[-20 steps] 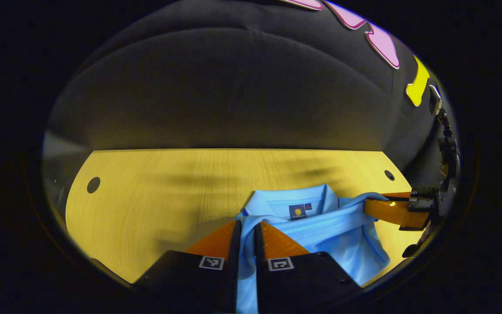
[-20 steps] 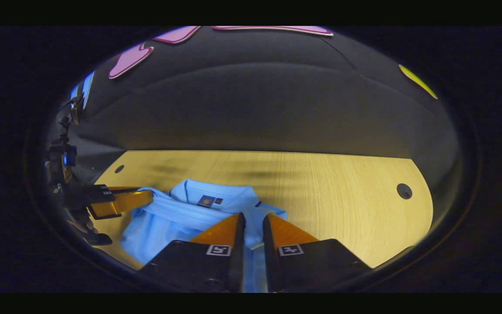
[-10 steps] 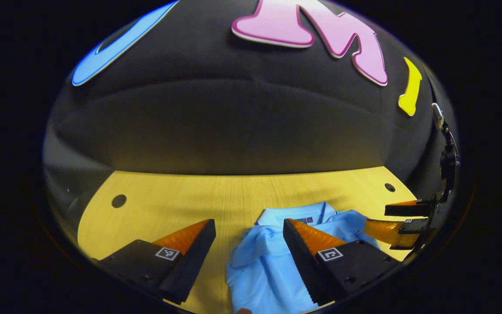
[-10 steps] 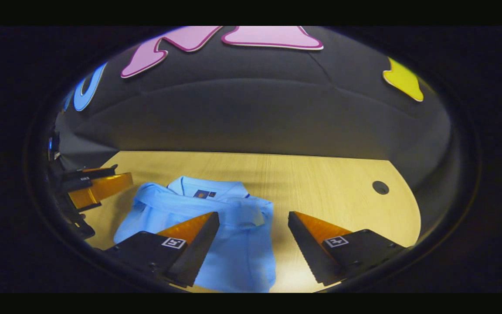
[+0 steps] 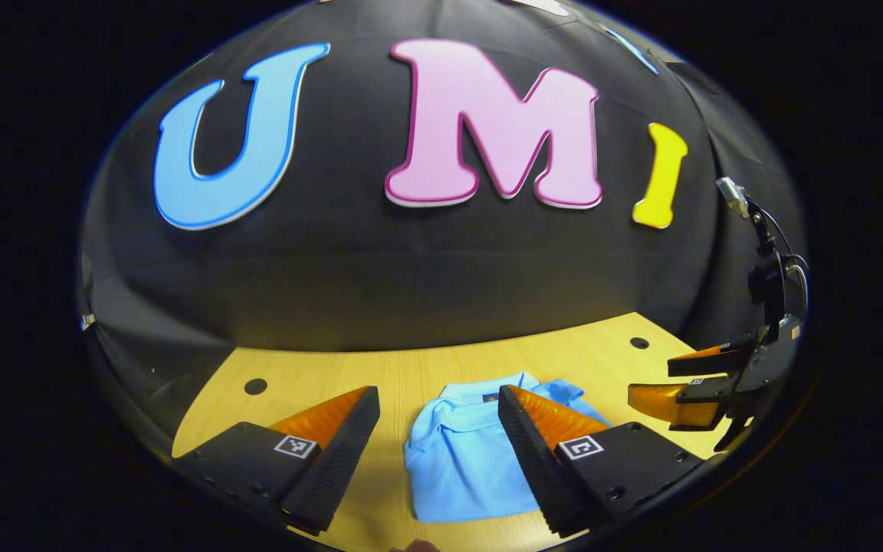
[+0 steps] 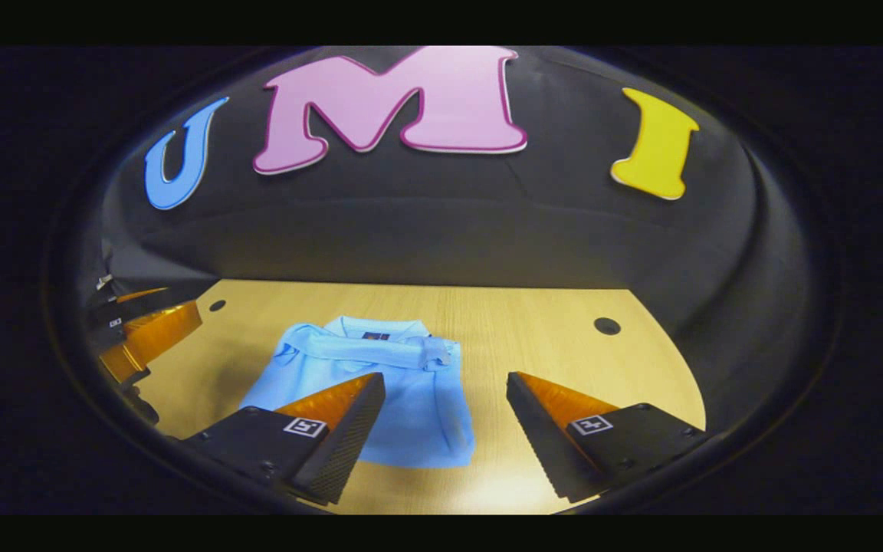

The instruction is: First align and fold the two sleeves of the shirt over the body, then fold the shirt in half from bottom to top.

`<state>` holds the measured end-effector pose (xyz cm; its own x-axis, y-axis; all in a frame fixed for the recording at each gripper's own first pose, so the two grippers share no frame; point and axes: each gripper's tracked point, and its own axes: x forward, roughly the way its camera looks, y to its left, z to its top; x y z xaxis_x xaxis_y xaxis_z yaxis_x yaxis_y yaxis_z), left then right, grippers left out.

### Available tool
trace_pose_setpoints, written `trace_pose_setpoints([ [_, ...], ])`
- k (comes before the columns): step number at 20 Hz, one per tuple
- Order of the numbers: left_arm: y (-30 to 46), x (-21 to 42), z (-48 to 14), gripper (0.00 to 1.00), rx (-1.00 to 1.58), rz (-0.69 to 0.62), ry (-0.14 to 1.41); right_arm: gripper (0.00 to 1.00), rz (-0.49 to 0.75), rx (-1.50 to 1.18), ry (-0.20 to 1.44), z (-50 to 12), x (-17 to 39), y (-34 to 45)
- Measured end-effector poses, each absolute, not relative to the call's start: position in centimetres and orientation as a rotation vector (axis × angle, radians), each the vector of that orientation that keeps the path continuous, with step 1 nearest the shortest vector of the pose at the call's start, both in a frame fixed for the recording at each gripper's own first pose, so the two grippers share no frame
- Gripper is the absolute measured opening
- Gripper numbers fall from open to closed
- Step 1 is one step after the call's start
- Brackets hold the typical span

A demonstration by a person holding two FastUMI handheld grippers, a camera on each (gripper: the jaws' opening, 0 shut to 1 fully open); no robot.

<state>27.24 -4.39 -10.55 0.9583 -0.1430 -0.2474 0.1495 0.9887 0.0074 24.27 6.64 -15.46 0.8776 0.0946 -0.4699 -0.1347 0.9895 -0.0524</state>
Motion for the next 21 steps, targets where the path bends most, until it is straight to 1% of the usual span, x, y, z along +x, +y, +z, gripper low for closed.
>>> trace_pose_setpoints([
  [6, -4.7, 16.4, -5.9, 0.99, 0.074, -0.207, 0.158, 0.98, 0.104, -0.057, 0.42, -10.3, 15.1, 7.1],
  [9, -4.4, 10.8, -4.9, 0.99, 0.075, -0.241, 0.144, 0.99, 0.089, -0.08, 0.393, -9.3, 11.2, 7.2],
  [12, -3.5, 6.1, -4.3, 0.99, 0.081, -0.252, 0.133, 0.99, 0.09, -0.049, 0.394, -9.0, 7.4, 7.9],
  [18, -1.1, -1.0, -3.9, 0.99, 0.052, -0.226, 0.112, 0.98, 0.08, -0.011, 0.379, -8.5, -0.2, 8.0],
  [21, -0.5, -2.2, -3.8, 0.99, 0.058, -0.208, 0.101, 0.99, 0.074, -0.017, 0.359, -8.2, -2.8, 7.7],
])
